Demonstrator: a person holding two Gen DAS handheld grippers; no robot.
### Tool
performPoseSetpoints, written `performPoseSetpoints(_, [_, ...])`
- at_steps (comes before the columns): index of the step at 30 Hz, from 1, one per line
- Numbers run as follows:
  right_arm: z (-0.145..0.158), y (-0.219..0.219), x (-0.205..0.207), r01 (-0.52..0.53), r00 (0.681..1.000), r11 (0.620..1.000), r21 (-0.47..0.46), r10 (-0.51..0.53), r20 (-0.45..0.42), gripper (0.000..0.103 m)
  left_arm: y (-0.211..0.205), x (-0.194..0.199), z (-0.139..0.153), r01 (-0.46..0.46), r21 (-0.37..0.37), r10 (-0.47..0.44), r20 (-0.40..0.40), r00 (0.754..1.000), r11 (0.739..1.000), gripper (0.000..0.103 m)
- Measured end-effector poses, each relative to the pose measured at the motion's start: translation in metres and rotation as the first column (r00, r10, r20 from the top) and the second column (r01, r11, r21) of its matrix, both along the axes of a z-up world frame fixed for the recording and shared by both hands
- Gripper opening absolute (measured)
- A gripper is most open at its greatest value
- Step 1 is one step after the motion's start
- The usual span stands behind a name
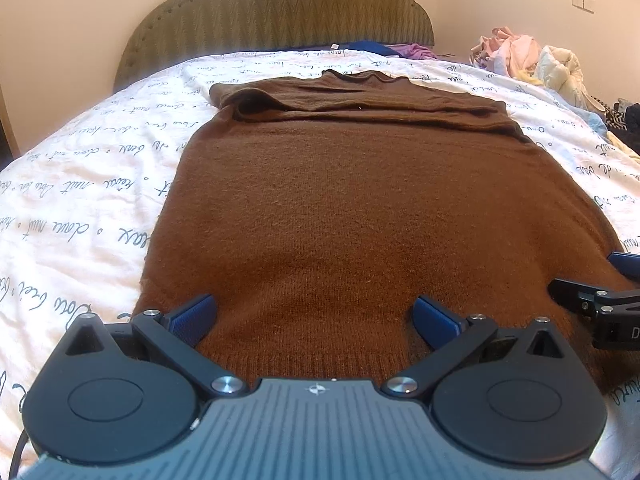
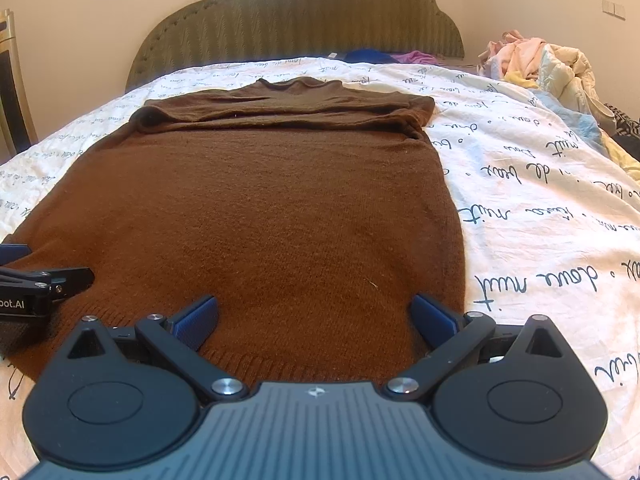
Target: Fold small clothes
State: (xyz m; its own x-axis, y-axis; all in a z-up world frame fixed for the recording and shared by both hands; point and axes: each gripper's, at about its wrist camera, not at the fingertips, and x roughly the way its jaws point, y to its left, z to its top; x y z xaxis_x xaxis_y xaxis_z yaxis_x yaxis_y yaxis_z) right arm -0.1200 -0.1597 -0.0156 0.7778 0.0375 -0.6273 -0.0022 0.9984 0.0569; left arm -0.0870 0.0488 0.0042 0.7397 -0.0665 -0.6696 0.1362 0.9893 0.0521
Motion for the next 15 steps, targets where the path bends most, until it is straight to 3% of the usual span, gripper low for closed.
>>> performPoseSetpoints(15, [0.0002,-0.0012,-0.0011,0.002,1.0,1.0,0.003,-0.002,0.005,0.103,0.0019,-0.0044,0.0014,-0.005,-0.004,0.006,0.012,1.0,1.0,0.103])
